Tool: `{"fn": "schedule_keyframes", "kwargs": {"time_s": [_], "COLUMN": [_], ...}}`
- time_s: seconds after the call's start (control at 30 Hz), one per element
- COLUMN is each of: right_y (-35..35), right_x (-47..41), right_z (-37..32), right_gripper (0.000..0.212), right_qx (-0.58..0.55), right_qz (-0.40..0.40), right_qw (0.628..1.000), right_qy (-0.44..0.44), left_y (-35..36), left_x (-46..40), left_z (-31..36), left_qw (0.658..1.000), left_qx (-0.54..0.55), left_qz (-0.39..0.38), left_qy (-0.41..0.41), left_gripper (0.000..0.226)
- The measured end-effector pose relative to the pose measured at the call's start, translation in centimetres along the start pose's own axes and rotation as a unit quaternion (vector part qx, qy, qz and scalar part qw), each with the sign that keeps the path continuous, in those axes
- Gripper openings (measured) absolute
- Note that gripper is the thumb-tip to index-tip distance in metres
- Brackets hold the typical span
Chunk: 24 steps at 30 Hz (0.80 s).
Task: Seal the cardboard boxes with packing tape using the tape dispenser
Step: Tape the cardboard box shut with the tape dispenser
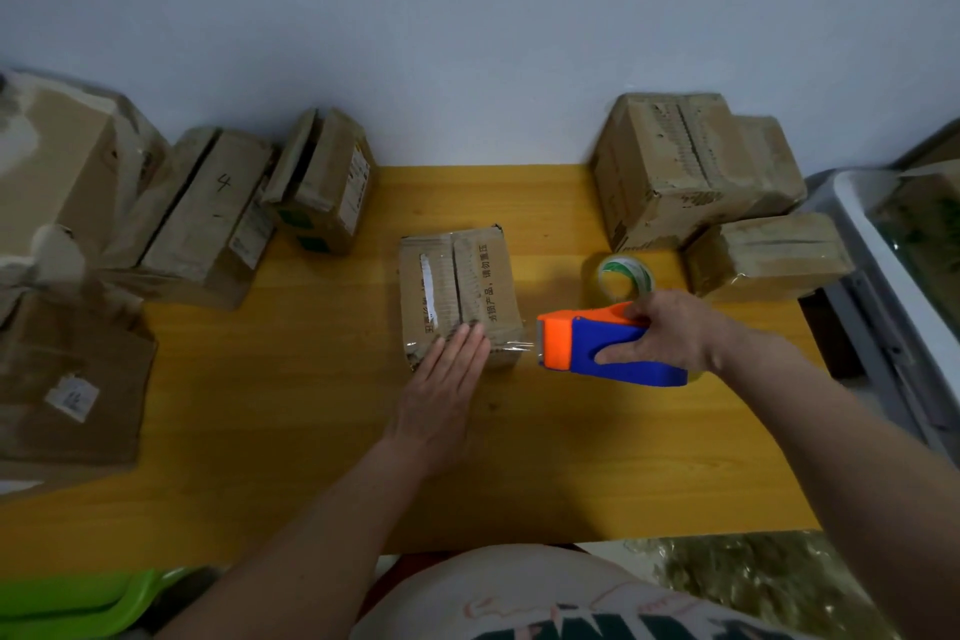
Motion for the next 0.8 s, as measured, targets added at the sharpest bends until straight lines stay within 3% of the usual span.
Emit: {"fn": "schedule_keyframes", "kwargs": {"time_s": [0.27, 0.47, 0.63, 0.8], "right_y": [0.2, 1.0, 1.2, 0.9], "right_x": [-0.3, -0.1, 0.0, -0.1], "right_z": [1.0, 1.0, 0.6, 0.1], "right_gripper": [0.046, 0.034, 0.035, 0.036], "right_qx": [0.002, 0.021, 0.023, 0.060], "right_qz": [0.002, -0.030, -0.052, -0.055], "right_qw": [1.000, 0.998, 0.997, 0.995], "right_qy": [0.026, 0.041, 0.043, 0.050], "left_y": [-1.0, -1.2, -1.4, -1.0], "left_x": [-0.3, -1.7, -2.0, -2.2], "left_z": [0.5, 1.8, 2.6, 2.3], "left_qw": [0.998, 0.984, 0.996, 0.996], "left_qx": [0.051, 0.061, 0.015, 0.022], "left_qz": [0.010, -0.023, -0.017, -0.034], "left_qy": [-0.035, -0.166, -0.087, -0.082], "left_gripper": [0.098, 0.090, 0.080, 0.084]}}
Point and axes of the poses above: each hand's wrist, its own x-axis away from the middle knuckle, its own y-axis out of the palm, z = x × y, the point moved 10 cm from there along -x, towards the middle knuckle, and after that the axes turned 12 degrees about x, right-handed, at the moved point
